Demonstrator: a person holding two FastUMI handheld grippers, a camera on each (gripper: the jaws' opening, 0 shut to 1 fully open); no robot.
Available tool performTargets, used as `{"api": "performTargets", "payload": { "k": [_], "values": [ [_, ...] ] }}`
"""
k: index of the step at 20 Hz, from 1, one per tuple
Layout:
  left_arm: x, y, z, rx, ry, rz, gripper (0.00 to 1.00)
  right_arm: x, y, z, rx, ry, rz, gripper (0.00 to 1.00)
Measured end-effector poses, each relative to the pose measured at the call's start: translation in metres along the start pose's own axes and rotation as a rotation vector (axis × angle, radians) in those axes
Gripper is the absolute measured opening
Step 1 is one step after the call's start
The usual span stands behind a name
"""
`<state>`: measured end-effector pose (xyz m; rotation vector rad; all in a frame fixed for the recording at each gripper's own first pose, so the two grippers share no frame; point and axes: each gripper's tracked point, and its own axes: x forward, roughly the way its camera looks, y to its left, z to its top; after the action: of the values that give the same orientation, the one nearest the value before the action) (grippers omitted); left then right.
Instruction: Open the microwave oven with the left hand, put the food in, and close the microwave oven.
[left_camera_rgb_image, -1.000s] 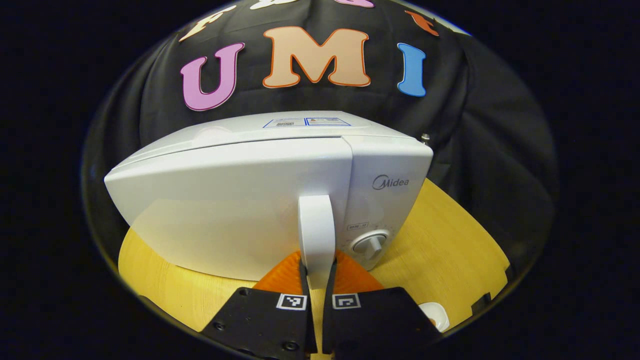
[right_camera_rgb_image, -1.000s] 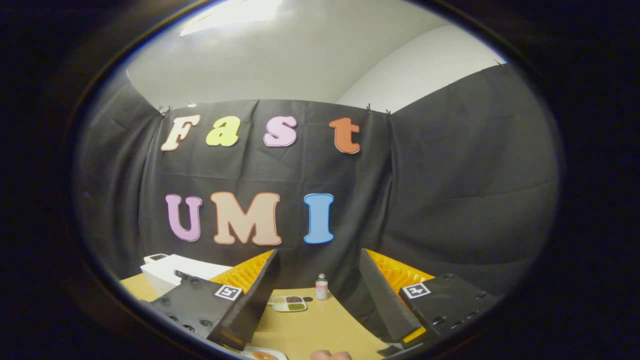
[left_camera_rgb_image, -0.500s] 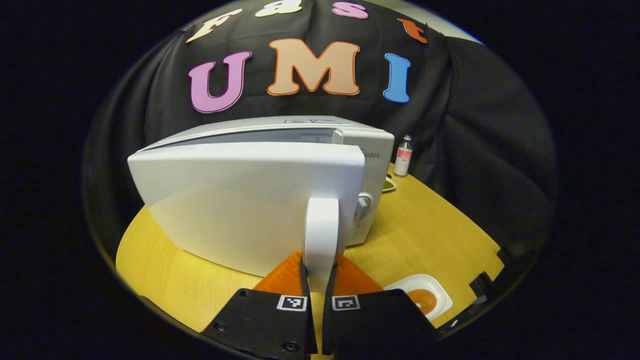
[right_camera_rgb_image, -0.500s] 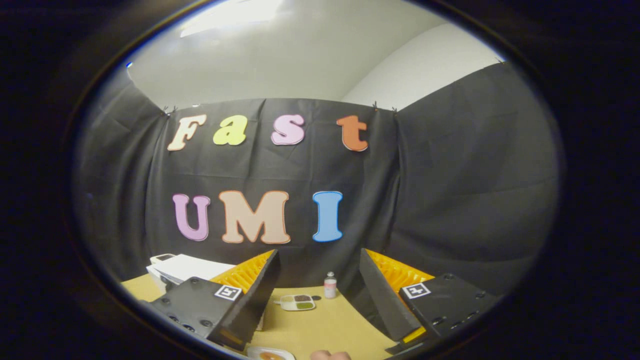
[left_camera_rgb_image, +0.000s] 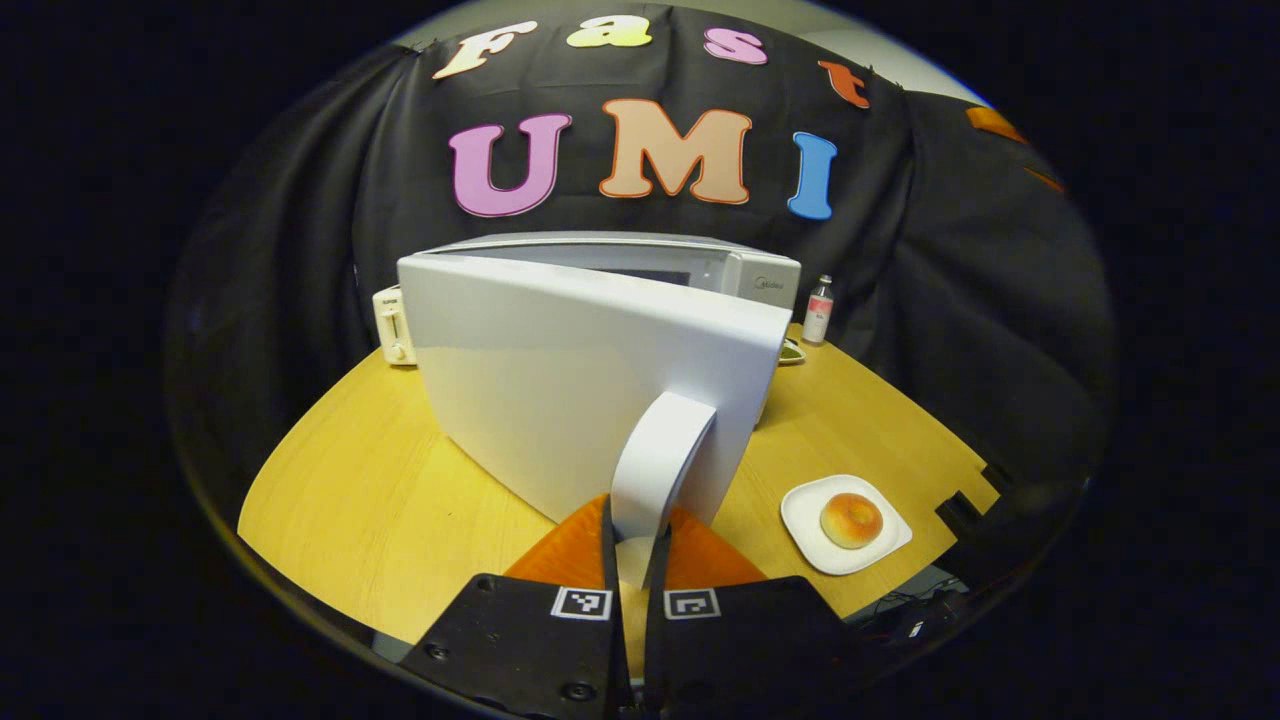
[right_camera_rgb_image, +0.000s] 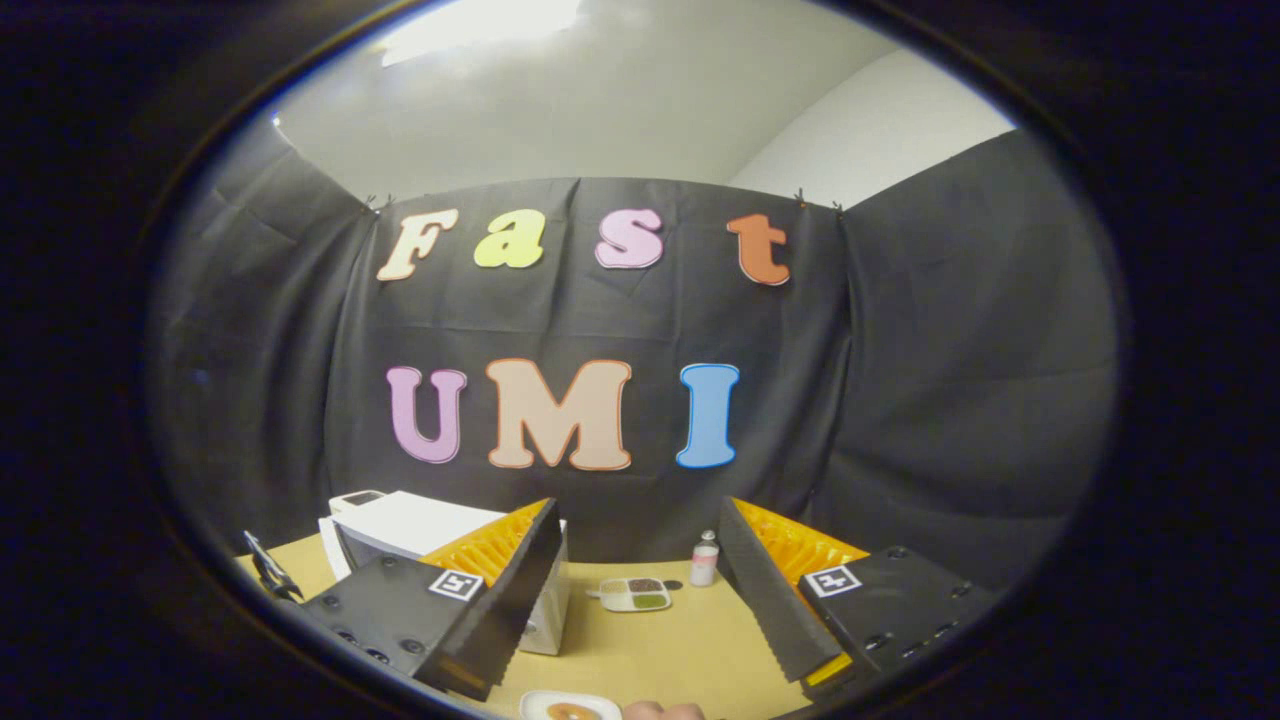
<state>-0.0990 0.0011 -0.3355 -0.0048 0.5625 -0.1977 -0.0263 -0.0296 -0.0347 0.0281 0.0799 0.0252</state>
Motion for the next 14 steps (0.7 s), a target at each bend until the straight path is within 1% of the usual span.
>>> {"api": "performTargets", "payload": {
  "k": [1,2,5,9,11,12,13,14],
  "values": [
    [-0.009,0.011,-0.004,0.011,-0.004,0.016,0.05,0.000,0.009,-0.001,-0.003,0.001,0.010,0.96],
    [-0.018,0.023,-0.007,0.016,-0.010,0.030,0.07,0.000,0.016,-0.005,-0.006,0.006,0.022,0.96],
    [-0.039,0.056,-0.014,-0.036,-0.026,0.060,0.07,0.000,0.041,-0.019,-0.018,0.027,0.059,0.97],
    [-0.066,0.109,-0.023,-0.089,-0.041,0.166,0.08,0.001,0.071,-0.034,-0.025,0.056,0.102,0.96],
    [-0.078,0.143,-0.026,-0.156,-0.057,0.226,0.08,0.001,0.087,-0.039,-0.020,0.068,0.132,0.97],
    [-0.083,0.155,-0.027,-0.200,-0.069,0.237,0.10,0.002,0.093,-0.038,-0.022,0.066,0.140,0.97],
    [-0.087,0.160,-0.028,-0.232,-0.075,0.234,0.07,0.003,0.098,-0.040,-0.023,0.065,0.150,0.97],
    [-0.088,0.164,-0.030,-0.228,-0.070,0.223,0.07,0.002,0.102,-0.044,-0.020,0.065,0.158,0.97]
  ]
}}
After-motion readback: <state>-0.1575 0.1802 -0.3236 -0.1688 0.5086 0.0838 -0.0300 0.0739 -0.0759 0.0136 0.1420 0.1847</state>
